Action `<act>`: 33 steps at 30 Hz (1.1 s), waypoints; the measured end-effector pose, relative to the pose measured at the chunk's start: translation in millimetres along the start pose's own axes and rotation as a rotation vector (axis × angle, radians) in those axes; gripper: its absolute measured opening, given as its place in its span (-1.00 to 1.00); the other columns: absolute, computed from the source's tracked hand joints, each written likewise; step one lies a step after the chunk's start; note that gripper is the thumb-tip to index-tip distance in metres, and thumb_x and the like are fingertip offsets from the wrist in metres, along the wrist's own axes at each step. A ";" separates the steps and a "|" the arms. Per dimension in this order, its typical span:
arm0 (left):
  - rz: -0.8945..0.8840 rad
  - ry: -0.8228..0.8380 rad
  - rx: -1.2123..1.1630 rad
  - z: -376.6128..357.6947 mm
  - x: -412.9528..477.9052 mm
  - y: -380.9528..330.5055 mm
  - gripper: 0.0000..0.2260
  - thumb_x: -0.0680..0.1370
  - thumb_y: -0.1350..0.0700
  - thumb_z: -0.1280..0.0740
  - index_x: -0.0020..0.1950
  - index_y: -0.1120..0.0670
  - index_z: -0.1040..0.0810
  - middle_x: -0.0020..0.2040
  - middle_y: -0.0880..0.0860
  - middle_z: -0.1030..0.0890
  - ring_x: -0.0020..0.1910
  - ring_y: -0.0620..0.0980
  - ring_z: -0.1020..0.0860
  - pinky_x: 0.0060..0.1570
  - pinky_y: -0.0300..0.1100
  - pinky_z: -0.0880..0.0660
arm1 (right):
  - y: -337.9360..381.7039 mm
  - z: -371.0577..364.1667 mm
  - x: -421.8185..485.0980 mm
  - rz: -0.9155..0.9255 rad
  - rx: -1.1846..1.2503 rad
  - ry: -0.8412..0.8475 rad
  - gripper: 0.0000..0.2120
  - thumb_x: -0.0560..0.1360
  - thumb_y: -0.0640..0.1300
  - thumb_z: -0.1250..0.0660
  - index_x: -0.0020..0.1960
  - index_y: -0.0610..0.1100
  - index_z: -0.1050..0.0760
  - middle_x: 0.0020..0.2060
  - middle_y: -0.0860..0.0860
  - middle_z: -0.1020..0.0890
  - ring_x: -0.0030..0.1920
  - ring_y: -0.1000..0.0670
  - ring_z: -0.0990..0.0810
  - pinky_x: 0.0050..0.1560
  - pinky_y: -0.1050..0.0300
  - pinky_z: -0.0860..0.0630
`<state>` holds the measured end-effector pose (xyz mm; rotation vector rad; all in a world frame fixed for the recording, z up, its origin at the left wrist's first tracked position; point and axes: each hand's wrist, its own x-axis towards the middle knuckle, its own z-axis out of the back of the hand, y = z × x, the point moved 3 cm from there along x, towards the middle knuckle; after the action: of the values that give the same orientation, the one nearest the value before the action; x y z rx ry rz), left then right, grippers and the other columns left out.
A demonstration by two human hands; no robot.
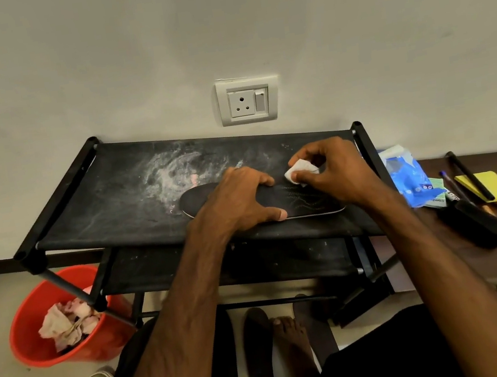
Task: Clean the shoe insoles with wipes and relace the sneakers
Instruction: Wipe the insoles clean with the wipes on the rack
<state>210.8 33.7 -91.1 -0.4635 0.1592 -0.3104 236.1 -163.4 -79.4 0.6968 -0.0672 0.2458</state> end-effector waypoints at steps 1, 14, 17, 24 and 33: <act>0.008 0.004 -0.010 2.1 -1.5 1.1 -0.33 0.37 -0.25 -0.54 0.42 -0.06 -0.51 0.34 -0.03 -0.53 0.36 0.02 -0.41 0.37 0.00 -0.38 | 0.6 -0.3 0.1 -0.003 -0.003 0.001 -0.80 0.47 -0.06 -0.54 0.08 0.02 -0.68 -0.18 0.25 -0.61 -0.16 0.28 -0.59 -0.28 0.49 -0.43; 0.118 0.045 -0.108 18.6 -14.3 1.2 -0.46 0.41 -0.02 -0.59 0.36 0.03 -0.57 0.24 0.02 -0.56 0.08 -0.10 -0.48 0.06 -0.24 -0.38 | 17.7 -26.9 14.4 0.011 -0.155 0.161 -0.83 0.49 -0.10 -0.51 0.08 -0.03 -0.71 -0.06 -0.01 -0.73 -0.12 0.05 -0.66 0.02 -0.07 -0.66; 0.132 0.045 -0.106 18.4 -14.8 -0.8 -0.45 0.40 0.00 -0.60 0.37 0.02 -0.57 0.32 0.03 -0.56 0.24 -0.03 -0.52 0.14 -0.21 -0.40 | 20.6 -25.8 13.6 -0.006 -0.208 0.229 -0.86 0.47 -0.05 -0.52 0.03 0.00 -0.72 -0.07 0.00 -0.73 -0.11 0.02 -0.66 0.00 -0.10 -0.66; 0.109 0.082 -0.057 17.8 -11.6 -2.6 -0.44 0.42 -0.02 -0.58 0.39 -0.03 -0.56 0.37 0.01 -0.55 0.32 0.01 -0.50 0.31 -0.08 -0.43 | 24.3 -11.1 -1.3 -0.001 -0.330 0.367 -0.84 0.43 0.02 -0.56 -0.02 -0.01 -0.73 -0.14 0.05 -0.73 -0.15 0.04 -0.67 -0.04 -0.12 -0.67; 0.136 0.090 -0.024 17.0 -12.5 -7.3 -0.44 0.44 -0.01 -0.57 0.42 -0.03 -0.54 0.39 0.02 -0.53 0.37 0.02 -0.47 0.33 -0.10 -0.37 | 24.7 -20.1 12.5 -0.065 -0.308 0.193 -0.78 0.45 0.04 -0.53 0.08 0.02 -0.71 -0.04 -0.02 -0.71 -0.07 -0.04 -0.65 -0.01 -0.09 -0.64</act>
<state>201.0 38.7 -71.7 -0.4605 0.2808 -0.1962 241.8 -129.7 -77.5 0.3656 0.1003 0.2335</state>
